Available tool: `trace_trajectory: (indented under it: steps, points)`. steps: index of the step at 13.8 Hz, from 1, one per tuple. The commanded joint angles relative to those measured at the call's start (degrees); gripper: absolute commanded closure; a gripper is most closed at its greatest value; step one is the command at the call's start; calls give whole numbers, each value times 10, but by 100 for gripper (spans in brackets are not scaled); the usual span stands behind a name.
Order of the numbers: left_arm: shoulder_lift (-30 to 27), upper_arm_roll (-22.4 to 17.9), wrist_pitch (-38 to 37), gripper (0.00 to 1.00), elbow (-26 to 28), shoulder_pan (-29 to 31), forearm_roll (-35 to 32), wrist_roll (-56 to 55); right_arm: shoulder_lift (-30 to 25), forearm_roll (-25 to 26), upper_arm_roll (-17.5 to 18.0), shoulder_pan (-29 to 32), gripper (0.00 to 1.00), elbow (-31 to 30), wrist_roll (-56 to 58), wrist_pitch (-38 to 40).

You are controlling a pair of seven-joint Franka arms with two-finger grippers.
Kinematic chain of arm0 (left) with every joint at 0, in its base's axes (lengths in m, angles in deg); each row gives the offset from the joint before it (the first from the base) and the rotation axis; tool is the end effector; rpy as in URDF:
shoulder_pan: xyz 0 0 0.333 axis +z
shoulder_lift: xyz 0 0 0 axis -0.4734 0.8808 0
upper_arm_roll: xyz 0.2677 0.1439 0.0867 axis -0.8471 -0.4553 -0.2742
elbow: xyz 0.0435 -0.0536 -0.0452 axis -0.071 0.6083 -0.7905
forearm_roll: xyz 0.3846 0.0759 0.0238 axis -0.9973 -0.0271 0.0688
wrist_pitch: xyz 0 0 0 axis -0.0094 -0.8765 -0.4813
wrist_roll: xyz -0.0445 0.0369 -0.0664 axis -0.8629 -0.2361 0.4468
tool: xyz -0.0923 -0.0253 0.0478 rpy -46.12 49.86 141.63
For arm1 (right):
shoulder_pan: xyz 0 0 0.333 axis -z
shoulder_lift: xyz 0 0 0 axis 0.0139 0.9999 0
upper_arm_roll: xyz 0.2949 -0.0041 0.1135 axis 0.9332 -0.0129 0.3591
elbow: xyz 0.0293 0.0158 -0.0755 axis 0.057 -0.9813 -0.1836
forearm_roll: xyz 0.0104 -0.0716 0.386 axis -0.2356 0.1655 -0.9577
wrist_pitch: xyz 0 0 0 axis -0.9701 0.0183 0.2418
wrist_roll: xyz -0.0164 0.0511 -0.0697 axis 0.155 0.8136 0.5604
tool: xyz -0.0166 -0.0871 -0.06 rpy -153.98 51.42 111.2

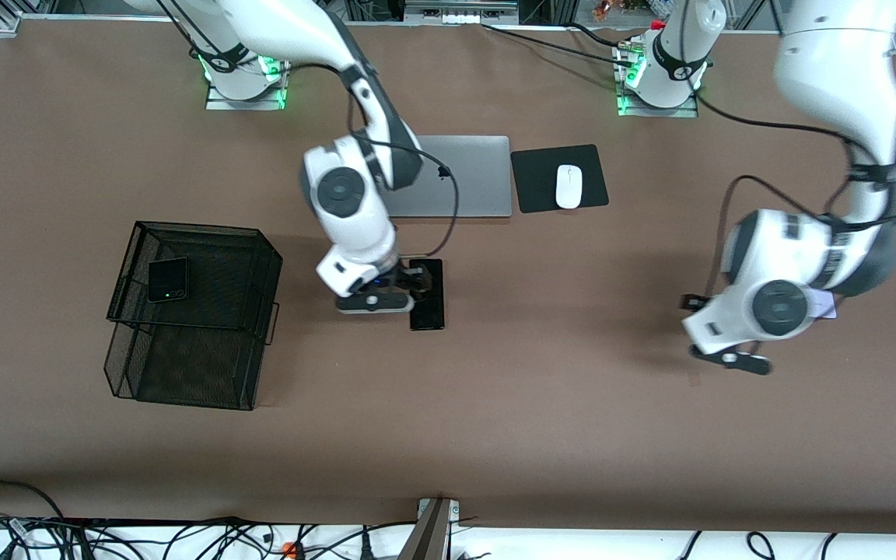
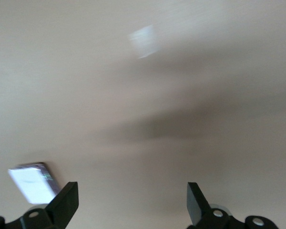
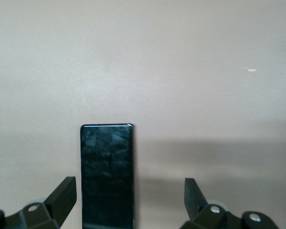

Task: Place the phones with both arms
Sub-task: 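Grasp the large phone with the right gripper while the left gripper grasps the white phone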

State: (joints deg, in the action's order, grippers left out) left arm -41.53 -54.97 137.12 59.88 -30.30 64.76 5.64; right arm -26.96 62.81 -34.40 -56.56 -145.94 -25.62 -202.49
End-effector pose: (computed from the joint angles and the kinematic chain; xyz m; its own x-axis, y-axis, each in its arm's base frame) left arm 0.6605 -0.0074 0.2760 0.9233 -0.2543 -0.2878 -0.3165 -0.9283 -0.1952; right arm 0.5748 0.4260 0.2497 0.9874 0.0257 0.1564 0.0388 -0.9960 -0.0809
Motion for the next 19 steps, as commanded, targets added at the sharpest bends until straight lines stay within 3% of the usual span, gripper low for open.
trace_trajectory:
  steps: [1, 4, 8, 14, 19]
  points:
    - [-41, 11, 75, 0, 76, 63, -34, 59, 56, -9, -1, 0, 0, 48, 7, -12]
    - [-43, 17, 129, 0, 90, 145, -31, 137, 81, -9, 13, 0, 0, 54, 11, -25]
    - [-34, 25, 184, 0, 93, 233, -7, 157, 79, -15, 22, 0, 0, 53, 46, -26]
    - [-23, 25, 267, 0, 140, 284, 104, 175, 81, -54, 30, 1, 0, 53, 45, -29]
    - [-7, 25, 310, 0, 157, 302, 136, 175, 90, -50, 31, -1, 0, 52, 48, -29]
